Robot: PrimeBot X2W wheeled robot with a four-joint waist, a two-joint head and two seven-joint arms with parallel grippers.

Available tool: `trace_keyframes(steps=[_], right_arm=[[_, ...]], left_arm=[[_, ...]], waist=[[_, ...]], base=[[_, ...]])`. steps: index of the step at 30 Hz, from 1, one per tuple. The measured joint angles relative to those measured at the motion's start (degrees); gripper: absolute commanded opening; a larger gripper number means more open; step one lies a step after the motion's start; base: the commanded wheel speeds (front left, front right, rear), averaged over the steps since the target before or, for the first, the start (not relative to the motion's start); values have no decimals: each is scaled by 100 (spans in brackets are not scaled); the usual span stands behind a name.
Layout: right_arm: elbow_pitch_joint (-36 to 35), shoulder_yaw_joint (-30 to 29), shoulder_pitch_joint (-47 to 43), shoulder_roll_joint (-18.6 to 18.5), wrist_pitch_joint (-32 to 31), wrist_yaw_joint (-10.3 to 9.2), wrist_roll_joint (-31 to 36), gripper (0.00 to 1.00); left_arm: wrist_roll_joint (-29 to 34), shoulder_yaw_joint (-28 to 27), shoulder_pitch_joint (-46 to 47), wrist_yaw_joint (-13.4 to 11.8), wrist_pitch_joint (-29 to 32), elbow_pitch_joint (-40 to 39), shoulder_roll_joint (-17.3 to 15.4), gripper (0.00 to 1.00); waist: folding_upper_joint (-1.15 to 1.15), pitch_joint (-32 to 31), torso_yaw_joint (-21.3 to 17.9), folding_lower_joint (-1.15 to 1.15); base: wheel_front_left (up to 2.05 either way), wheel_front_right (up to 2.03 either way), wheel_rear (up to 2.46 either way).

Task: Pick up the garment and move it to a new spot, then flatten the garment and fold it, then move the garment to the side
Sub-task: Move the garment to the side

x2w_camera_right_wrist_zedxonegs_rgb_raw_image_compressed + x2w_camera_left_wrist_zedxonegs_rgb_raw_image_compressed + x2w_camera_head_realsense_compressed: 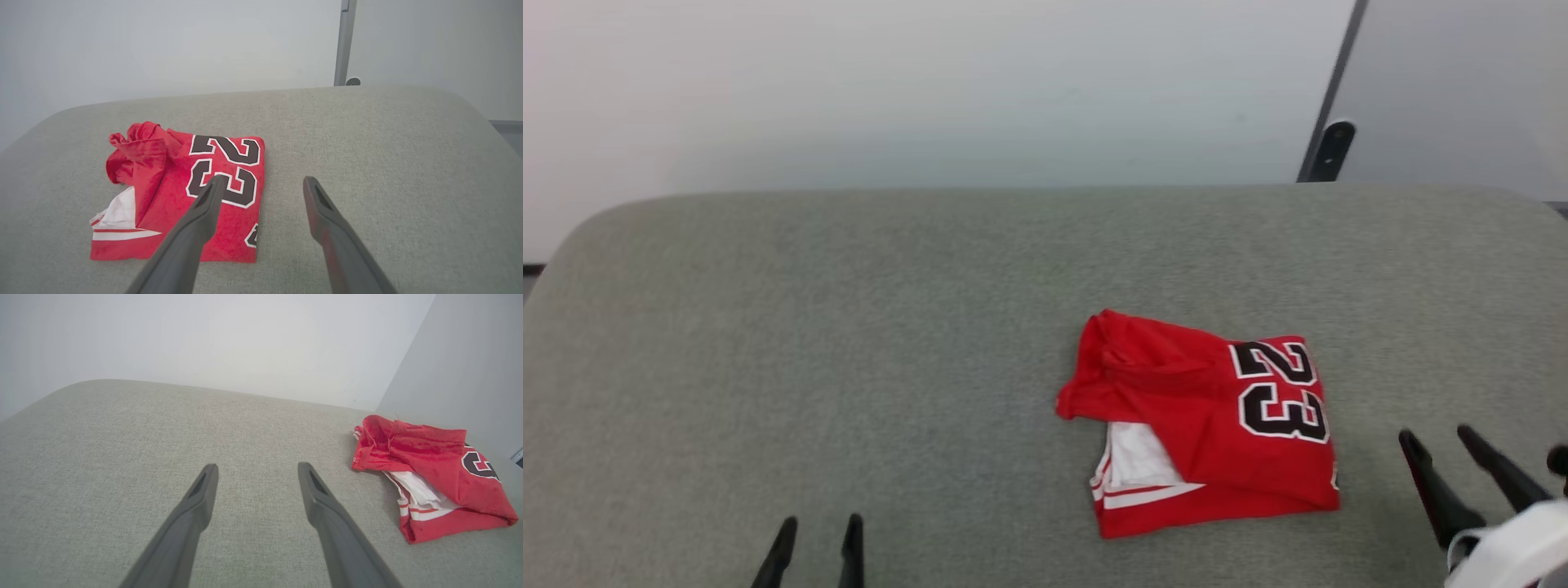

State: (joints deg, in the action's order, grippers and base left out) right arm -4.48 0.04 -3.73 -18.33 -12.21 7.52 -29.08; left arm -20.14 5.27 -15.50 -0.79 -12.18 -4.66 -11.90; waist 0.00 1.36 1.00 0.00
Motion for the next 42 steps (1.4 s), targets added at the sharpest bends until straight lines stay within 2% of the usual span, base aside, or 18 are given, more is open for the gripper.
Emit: trace_keyframes(steps=[5,8,12,18,21,24,29,36,37,38,39,42], right_arm=[[151,196,561,-319,-609,0,46,100],[241,442,1004,-613,-1321,0,-2,100],[242,1013,1500,-1221,-2507,2,-347,100],[352,1149,2003,-1741,-4207,1,-783,100],[335,1105,2215,-1756,-4748,1,-926,100],[377,1021,2323,-1702,-5021,1,-898,100],[590,857,2468,-1467,-5193,1,-626,100],[738,923,2615,-1338,-5219,1,-405,98],[750,915,2633,-1319,-5158,1,-404,49],[765,903,2638,-1294,-5077,1,-390,29],[777,895,2638,-1270,-4988,1,-383,0],[854,858,2649,-1124,-4656,1,-348,0]], left_arm=[[-3,110,349,80,-71,146,88,100],[-5,135,535,130,-124,244,110,100],[-7,162,723,188,-190,396,162,100],[-5,182,927,282,-247,544,267,100],[-4,189,1024,328,-257,588,311,100],[4,222,1150,385,-270,637,367,100],[27,210,1425,463,-272,672,449,100],[110,135,1715,584,-280,745,561,100],[120,122,1748,592,-281,765,576,100],[140,104,1777,614,-281,782,590,100],[162,86,1798,625,-281,808,599,100],[204,12,1820,660,-290,870,619,100]], waist=[[0,163,248,0],[0,300,399,0],[0,482,607,0],[0,762,855,0],[0,923,940,0],[0,1100,1004,0],[0,1423,1088,0],[0,1841,1151,0],[0,1881,1155,0],[0,1915,1156,0],[0,1941,1154,0],[0,1948,1118,0]], base=[[0,0,0],[0,0,0],[0,0,0],[0,0,0],[0,0,0],[0,0,0],[0,0,0],[0,0,0],[0,0,0],[0,0,0],[0,0,0],[0,0,0]])
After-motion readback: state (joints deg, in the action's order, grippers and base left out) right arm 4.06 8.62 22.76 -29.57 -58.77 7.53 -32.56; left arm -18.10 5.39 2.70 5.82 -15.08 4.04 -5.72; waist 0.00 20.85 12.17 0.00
